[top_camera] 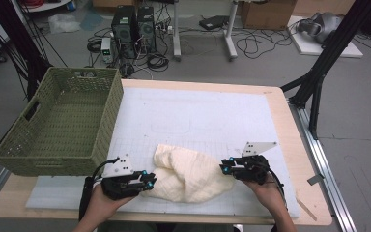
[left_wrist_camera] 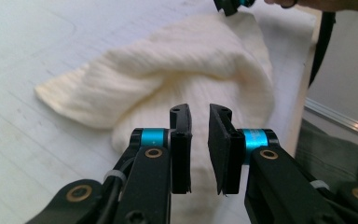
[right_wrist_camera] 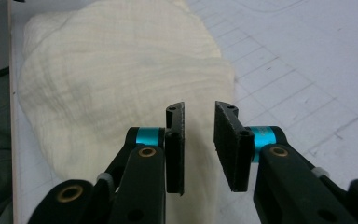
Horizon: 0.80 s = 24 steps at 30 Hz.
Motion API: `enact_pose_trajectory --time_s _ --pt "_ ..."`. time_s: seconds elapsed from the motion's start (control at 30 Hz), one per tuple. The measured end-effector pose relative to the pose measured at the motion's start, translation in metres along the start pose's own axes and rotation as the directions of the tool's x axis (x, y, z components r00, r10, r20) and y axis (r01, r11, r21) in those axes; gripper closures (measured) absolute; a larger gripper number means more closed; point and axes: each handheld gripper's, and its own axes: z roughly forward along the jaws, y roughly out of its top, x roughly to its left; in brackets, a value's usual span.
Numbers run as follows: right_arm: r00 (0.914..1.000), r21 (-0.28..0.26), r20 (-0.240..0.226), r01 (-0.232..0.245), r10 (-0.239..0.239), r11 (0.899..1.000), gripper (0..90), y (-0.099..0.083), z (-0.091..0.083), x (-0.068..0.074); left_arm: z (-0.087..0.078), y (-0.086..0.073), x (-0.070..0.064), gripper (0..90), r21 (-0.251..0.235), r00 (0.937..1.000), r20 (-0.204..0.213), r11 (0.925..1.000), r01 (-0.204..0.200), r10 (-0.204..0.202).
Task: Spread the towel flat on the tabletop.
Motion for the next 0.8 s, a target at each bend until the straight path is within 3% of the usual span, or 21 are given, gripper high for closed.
enact_pose_trajectory --time_s 0.17,0.3,0.4,0.47,0.6,0.73,0.8 --pt "0.9992 -0.003 0.023 -0.032 0.032 0.999 68.7 -0.005 -0.003 -0.005 0.017 0.007 0.018 72.1 -0.014 0.9980 -0.059 0.9997 0.020 -0.021" --pt "0.9985 0.014 0.041 -0.036 0.036 0.999 65.9 -0.011 -0.002 -0.006 0.036 0.009 0.029 68.1 -0.006 0.9965 -0.080 0.9996 0.026 -0.027" --pt "0.9982 0.037 0.042 -0.044 0.043 0.998 65.3 -0.015 -0.001 -0.007 0.047 0.010 0.039 65.5 -0.002 0.9966 -0.067 0.9989 0.048 -0.048" --pt "0.9985 0.057 0.037 -0.042 0.040 0.997 64.3 -0.019 0.001 -0.006 0.054 0.011 0.045 64.4 -0.001 0.9941 -0.081 0.9975 0.071 -0.071" --pt "0.9991 0.092 0.035 -0.028 0.025 0.995 63.4 -0.021 0.007 -0.003 0.066 0.011 0.052 59.9 0.041 0.9898 -0.117 0.9953 0.087 -0.082" --pt "0.9994 0.119 0.033 -0.015 0.011 0.993 67.5 -0.020 0.013 -0.002 0.080 0.007 0.056 54.6 0.132 0.9848 -0.143 0.9842 0.118 -0.098" --pt "0.9995 0.124 0.032 0.002 -0.006 0.992 71.4 -0.019 0.015 -0.001 0.081 0.005 0.057 55.4 0.140 0.9834 -0.150 0.9824 0.124 -0.102"
